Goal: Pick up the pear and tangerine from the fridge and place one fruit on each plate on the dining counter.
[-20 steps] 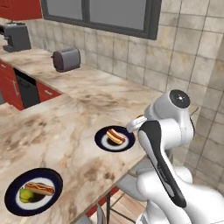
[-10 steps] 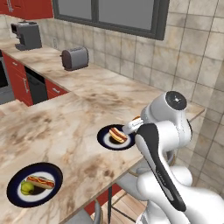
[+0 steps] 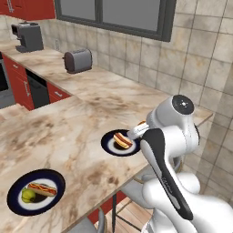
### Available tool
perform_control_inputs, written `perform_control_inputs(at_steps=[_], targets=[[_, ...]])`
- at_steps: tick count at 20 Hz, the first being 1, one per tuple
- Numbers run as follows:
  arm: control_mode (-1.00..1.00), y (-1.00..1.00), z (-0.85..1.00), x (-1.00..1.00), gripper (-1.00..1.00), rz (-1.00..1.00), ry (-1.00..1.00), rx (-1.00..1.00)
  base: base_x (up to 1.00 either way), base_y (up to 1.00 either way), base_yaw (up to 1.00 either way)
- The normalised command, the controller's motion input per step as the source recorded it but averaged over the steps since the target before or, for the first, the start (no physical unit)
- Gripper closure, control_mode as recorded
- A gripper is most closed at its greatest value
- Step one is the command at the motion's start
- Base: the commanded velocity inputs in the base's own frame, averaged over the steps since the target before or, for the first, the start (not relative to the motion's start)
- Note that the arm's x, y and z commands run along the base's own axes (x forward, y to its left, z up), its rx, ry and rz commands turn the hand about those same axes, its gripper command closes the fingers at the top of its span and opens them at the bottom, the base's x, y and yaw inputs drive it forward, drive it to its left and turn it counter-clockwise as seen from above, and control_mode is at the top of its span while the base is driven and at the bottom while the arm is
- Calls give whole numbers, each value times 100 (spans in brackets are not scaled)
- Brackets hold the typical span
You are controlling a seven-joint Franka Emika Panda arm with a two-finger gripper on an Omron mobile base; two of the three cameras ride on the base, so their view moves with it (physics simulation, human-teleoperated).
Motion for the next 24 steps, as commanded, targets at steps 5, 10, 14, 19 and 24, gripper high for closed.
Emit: perform_control_inputs(at_steps=[5,10,14,19,24], targets=[[-100,23,-22,13,100,-1,-1,2,0,0,0],[-100,34,-40,35,100,-11,2,10,0,0,0],[-100,14,-52,54,100,-12,0,8,0,0,0],[-100,8,-48,47,100,-28,26,5,0,0,0],[-100,12,-35,46,100,-20,37,6,0,0,0]])
